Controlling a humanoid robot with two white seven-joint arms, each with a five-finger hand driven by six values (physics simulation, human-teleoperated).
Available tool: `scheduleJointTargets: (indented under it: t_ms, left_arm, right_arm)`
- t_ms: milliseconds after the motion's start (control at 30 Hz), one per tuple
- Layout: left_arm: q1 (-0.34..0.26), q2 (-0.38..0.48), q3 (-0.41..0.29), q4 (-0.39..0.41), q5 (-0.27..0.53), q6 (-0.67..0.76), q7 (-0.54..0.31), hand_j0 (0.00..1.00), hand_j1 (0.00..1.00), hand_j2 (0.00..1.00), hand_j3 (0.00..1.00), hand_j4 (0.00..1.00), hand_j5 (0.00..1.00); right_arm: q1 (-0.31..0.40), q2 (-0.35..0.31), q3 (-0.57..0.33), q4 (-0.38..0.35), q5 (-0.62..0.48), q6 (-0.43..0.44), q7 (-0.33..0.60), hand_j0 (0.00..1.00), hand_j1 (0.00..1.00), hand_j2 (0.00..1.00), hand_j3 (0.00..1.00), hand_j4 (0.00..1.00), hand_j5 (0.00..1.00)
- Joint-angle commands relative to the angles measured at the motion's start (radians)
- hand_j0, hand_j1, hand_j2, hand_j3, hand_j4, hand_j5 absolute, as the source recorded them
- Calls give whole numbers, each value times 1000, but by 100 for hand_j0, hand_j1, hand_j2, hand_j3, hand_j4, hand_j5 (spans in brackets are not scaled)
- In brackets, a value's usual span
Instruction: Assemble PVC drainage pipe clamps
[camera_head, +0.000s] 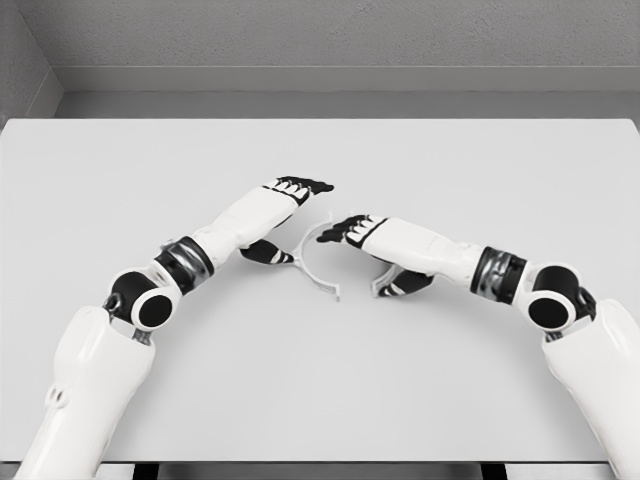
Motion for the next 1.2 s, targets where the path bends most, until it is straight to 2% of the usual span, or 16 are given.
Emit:
scheduleJointTargets:
  t_ms: [0, 433, 867, 1167]
  left_arm:
    - [0, -6, 0, 0, 4, 1, 1, 100, 100, 100, 100, 100, 100]
    - [-6, -3, 19, 2, 10, 3, 1, 100, 100, 100, 100, 100, 100]
    - [-21, 3, 10, 59, 7, 23, 1, 100, 100, 100, 100, 100, 100]
    - [-21, -6, -1, 48, 7, 19, 1, 100, 100, 100, 100, 100, 100]
  right_arm:
    - [0, 4, 3, -3, -8, 2, 0, 100, 100, 100, 100, 100, 100]
    - [2, 4, 3, -9, -8, 2, 0, 100, 100, 100, 100, 100, 100]
    - [3, 7, 14, -18, -8, 3, 0, 100, 100, 100, 100, 100, 100]
    - [3, 16, 19, -18, -8, 3, 0, 100, 100, 100, 100, 100, 100]
